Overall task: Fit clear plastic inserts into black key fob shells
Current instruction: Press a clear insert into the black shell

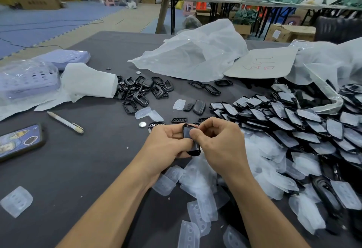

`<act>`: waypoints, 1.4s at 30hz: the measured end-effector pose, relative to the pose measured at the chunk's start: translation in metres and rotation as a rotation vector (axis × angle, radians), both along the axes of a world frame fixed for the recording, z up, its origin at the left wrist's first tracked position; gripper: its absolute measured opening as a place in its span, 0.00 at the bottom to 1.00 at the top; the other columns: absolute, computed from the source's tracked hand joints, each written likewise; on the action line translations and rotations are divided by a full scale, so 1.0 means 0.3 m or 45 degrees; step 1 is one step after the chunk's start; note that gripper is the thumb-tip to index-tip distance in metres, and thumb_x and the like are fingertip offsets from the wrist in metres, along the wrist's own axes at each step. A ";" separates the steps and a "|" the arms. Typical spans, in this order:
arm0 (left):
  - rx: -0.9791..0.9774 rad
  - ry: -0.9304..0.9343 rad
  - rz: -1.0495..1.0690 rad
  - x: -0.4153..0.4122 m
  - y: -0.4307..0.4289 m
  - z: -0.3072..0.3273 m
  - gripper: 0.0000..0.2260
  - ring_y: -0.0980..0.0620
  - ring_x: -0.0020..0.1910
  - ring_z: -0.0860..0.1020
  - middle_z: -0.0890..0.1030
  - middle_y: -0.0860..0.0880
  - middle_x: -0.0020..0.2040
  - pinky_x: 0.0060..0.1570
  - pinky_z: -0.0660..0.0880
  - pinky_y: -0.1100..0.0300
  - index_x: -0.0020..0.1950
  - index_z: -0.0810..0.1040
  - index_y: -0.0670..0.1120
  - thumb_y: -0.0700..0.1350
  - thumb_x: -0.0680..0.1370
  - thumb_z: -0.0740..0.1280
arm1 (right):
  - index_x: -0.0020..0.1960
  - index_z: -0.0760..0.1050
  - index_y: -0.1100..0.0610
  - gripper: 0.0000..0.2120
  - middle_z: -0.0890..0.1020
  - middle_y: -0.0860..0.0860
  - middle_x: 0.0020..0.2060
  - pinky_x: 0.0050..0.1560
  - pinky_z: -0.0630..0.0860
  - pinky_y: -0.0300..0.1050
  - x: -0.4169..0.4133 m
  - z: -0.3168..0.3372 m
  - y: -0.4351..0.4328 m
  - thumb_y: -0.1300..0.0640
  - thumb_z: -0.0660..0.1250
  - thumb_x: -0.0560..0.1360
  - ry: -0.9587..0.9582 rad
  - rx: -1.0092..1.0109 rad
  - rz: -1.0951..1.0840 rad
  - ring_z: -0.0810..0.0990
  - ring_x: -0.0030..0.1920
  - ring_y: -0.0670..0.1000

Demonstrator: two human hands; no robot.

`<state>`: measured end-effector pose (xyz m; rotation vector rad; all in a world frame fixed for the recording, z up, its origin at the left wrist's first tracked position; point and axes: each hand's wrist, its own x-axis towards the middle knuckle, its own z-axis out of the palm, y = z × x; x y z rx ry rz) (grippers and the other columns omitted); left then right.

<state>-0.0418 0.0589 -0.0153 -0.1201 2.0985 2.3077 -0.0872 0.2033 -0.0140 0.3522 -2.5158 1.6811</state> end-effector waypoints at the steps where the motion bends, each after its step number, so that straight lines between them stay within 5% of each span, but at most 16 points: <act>1: -0.007 -0.016 0.005 0.000 -0.002 0.001 0.16 0.49 0.47 0.86 0.88 0.41 0.49 0.42 0.79 0.65 0.53 0.88 0.47 0.30 0.76 0.67 | 0.35 0.80 0.52 0.09 0.82 0.47 0.28 0.33 0.72 0.35 0.000 0.000 0.000 0.55 0.78 0.70 0.005 0.003 0.001 0.78 0.30 0.44; 8: 0.018 -0.004 -0.011 -0.003 0.007 -0.002 0.17 0.47 0.48 0.88 0.88 0.39 0.49 0.43 0.82 0.64 0.55 0.87 0.41 0.26 0.78 0.64 | 0.36 0.81 0.51 0.07 0.83 0.48 0.30 0.34 0.74 0.41 -0.013 -0.007 0.006 0.56 0.78 0.69 -0.091 -0.080 0.042 0.80 0.31 0.46; 15: -0.039 0.017 0.038 -0.003 0.017 -0.007 0.20 0.48 0.45 0.87 0.88 0.40 0.47 0.40 0.80 0.64 0.56 0.87 0.47 0.26 0.78 0.64 | 0.37 0.83 0.47 0.08 0.83 0.45 0.29 0.32 0.72 0.32 -0.014 -0.006 0.005 0.59 0.77 0.71 -0.083 -0.113 0.069 0.78 0.30 0.41; 21: -0.150 0.024 0.330 -0.007 0.007 -0.004 0.17 0.43 0.41 0.84 0.89 0.44 0.43 0.54 0.82 0.38 0.48 0.89 0.58 0.35 0.74 0.71 | 0.37 0.84 0.54 0.07 0.83 0.47 0.29 0.33 0.74 0.35 -0.017 -0.004 0.012 0.63 0.76 0.72 -0.149 -0.218 0.098 0.77 0.30 0.43; 28: -0.148 0.032 0.382 -0.005 0.007 -0.001 0.13 0.44 0.36 0.82 0.88 0.44 0.40 0.47 0.83 0.40 0.46 0.89 0.53 0.35 0.77 0.73 | 0.37 0.84 0.52 0.08 0.84 0.50 0.31 0.35 0.76 0.38 -0.014 -0.001 0.012 0.64 0.75 0.71 -0.145 -0.203 0.157 0.80 0.32 0.45; 33: -0.011 0.002 0.336 0.000 0.003 0.005 0.12 0.48 0.32 0.83 0.88 0.42 0.41 0.38 0.85 0.54 0.45 0.89 0.48 0.31 0.77 0.72 | 0.39 0.83 0.54 0.07 0.85 0.52 0.34 0.37 0.78 0.40 -0.012 0.006 0.014 0.64 0.75 0.73 -0.205 -0.240 0.194 0.81 0.34 0.46; 42: -0.090 0.001 0.361 -0.009 0.008 0.001 0.09 0.48 0.33 0.82 0.87 0.42 0.39 0.43 0.85 0.47 0.45 0.89 0.49 0.35 0.76 0.74 | 0.37 0.83 0.55 0.09 0.84 0.50 0.30 0.31 0.75 0.35 -0.009 0.009 0.010 0.66 0.75 0.72 -0.195 -0.257 0.183 0.80 0.30 0.45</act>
